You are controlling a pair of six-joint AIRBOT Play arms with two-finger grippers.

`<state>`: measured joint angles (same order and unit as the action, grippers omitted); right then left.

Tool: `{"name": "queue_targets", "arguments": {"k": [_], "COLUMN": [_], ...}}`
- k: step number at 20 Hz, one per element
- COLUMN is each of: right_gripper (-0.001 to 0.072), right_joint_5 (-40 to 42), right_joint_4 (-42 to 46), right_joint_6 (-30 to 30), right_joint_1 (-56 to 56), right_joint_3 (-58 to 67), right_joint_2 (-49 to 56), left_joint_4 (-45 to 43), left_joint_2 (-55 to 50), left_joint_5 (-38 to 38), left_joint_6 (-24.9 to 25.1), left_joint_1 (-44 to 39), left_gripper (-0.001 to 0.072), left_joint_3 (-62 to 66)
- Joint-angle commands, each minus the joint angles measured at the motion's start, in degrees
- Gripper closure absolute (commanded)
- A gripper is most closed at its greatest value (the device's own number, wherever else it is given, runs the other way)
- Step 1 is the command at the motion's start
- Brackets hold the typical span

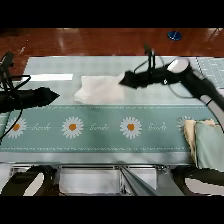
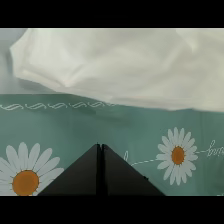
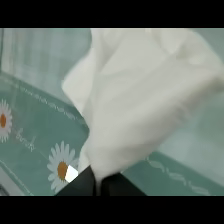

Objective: Fold the shirts.

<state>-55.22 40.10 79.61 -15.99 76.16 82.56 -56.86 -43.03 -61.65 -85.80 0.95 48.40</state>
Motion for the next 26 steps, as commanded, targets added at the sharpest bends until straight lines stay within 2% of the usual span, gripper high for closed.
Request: {"name": "queue_targets", "arguments": {"k": [1,5,11,16,20,26], "right_gripper": [0.0693,0.0693,0.0694,0.0695,0.0695,0.0692], "right_joint_5": [-9.5,-22.7,-35.8,-51.3,-51.3,-51.3], "right_joint_4": [10.2,14.7,15.0,27.5,33.2,50.3], "right_joint_6": [7.5,11.6,15.1,14.6,12.9,14.6], "right_joint_1": [4.5,14.5,38.0,55.7,67.6,78.2], "right_joint_3": [18.7,31.2,31.8,30.4,15.8,-13.2], "right_joint_2": [0.2,-0.9,-11.1,-17.4,-27.7,-44.9], "left_joint_4": [2.1,2.1,2.1,2.1,2.1,2.1], "left_joint_2": [0.1,0.0,0.0,0.0,0.0,0.0], "left_joint_5": [0.0,0.2,1.1,4.6,7.1,7.3], "left_joint_6": [0.0,0.0,0.1,1.4,1.4,2.6], "left_joint_1": [0.0,0.0,0.0,0.0,0.0,0.0], "left_gripper": [0.0688,0.0688,0.0688,0.0688,0.0688,0.0688], "left_joint_3": [0.0,0.0,0.0,0.0,0.0,0.0]}}
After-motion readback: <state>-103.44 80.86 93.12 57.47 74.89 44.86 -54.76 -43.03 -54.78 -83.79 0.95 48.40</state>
